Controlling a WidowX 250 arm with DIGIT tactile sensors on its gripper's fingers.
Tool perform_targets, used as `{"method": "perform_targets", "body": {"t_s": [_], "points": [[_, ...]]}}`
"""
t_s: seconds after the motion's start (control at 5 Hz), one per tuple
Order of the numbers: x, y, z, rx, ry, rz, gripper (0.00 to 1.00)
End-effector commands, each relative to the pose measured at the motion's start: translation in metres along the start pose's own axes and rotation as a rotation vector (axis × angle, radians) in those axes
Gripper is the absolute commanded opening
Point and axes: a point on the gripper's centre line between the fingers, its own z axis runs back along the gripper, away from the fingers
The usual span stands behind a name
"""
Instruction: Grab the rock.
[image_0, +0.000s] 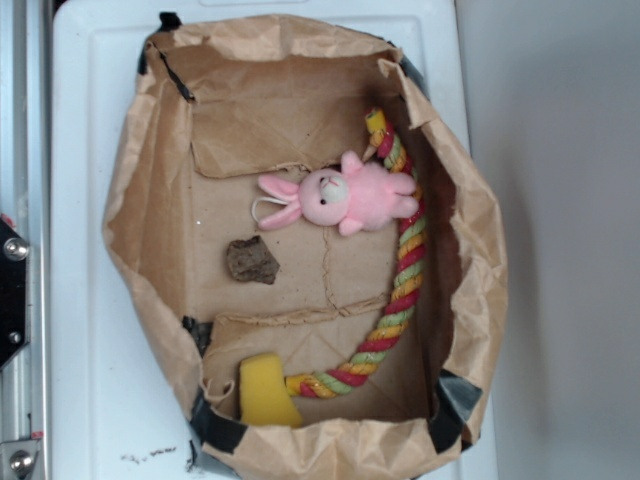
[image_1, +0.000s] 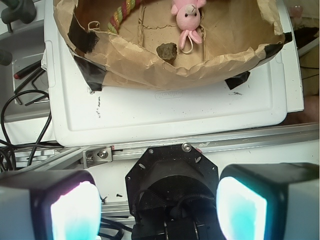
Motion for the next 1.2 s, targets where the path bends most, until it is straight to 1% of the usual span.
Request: {"method": "perform_targets", "body": {"t_s": [0.0, 0.2, 0.4, 0.6, 0.8, 1.0], "points": [[0.000, 0.000, 0.000, 0.000, 0.000, 0.000, 1.00], [0.045, 0.003, 0.004, 0.011, -0.046, 0.064, 1.00], [0.078, 0.010, 0.000, 0.008, -0.087, 0.094, 1.00], [0.095, 0.022, -0.015, -0.013, -0.090, 0.088, 1.00], [0.100, 0.046, -0.053, 0.005, -0.111, 0.057, 1.00], [0.102, 0.055, -0.089, -0.018, -0.058, 0.031, 1.00]]}}
